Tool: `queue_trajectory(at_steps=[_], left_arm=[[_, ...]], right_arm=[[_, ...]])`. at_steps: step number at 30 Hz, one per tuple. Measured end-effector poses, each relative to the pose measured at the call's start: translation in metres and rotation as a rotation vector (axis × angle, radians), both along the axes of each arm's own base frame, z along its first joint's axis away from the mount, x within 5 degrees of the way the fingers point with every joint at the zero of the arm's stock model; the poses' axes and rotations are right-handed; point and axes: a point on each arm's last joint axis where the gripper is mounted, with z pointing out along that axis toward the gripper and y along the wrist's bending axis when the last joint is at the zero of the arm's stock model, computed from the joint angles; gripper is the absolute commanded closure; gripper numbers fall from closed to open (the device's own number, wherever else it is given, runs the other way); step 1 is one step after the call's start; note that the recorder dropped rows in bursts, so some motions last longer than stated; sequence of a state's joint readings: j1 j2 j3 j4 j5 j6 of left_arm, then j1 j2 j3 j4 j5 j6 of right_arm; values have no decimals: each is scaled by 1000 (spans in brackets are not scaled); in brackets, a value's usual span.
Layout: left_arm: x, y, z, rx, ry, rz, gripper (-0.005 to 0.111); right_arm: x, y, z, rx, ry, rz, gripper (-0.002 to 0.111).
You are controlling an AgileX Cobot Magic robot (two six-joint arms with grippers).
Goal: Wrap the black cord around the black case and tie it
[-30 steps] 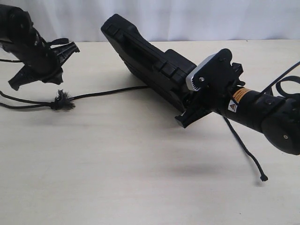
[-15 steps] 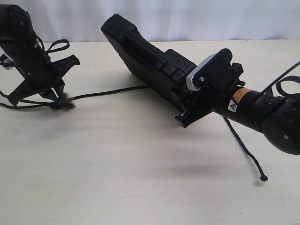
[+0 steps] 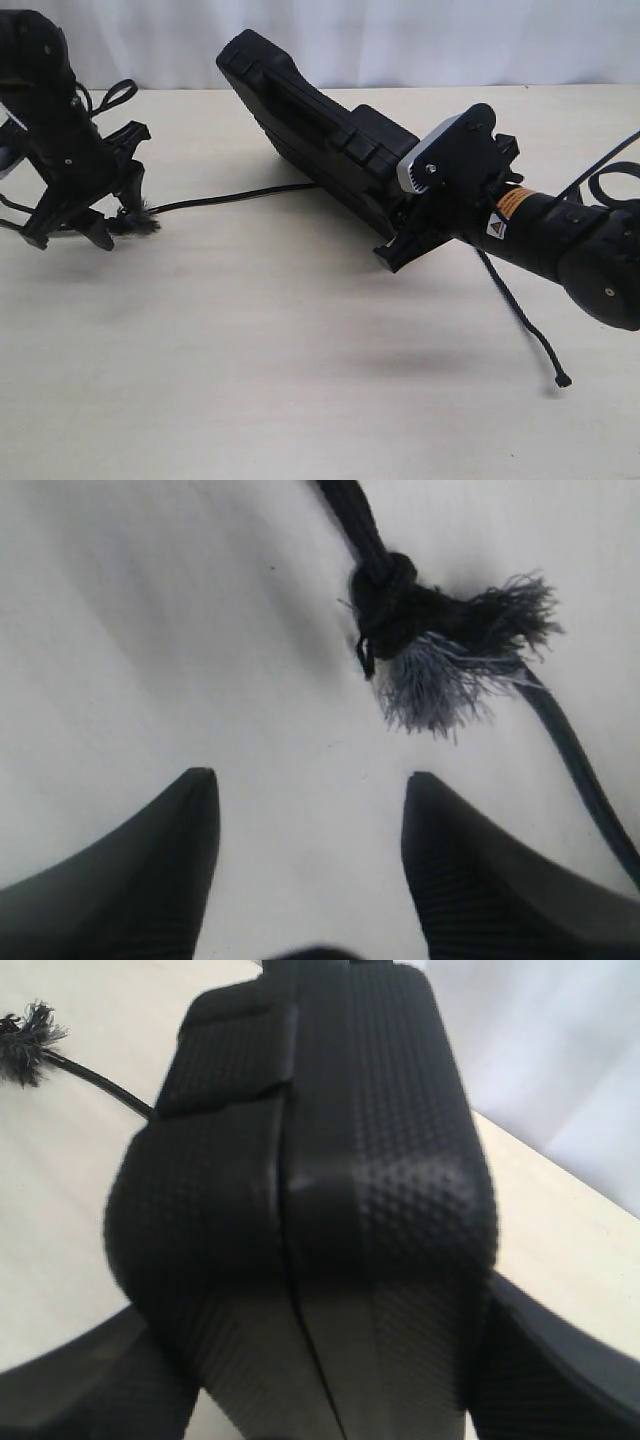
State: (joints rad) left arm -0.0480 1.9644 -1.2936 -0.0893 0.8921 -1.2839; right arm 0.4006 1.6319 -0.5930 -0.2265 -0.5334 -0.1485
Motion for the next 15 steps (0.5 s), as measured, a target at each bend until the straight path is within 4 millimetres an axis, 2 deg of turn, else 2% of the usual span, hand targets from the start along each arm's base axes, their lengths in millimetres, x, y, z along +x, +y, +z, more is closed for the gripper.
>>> queue_trajectory(at_steps=[6, 11, 15], left_arm=[[4, 6, 0, 71, -41, -29, 54], [13, 10, 2, 124, -144, -66, 54], [15, 9, 2, 116, -170, -60, 54]], right_arm=[[0, 0, 0, 1, 0, -1, 104], [0, 0, 0, 0, 2, -2, 104], [0, 0, 0, -1, 3, -2, 104]])
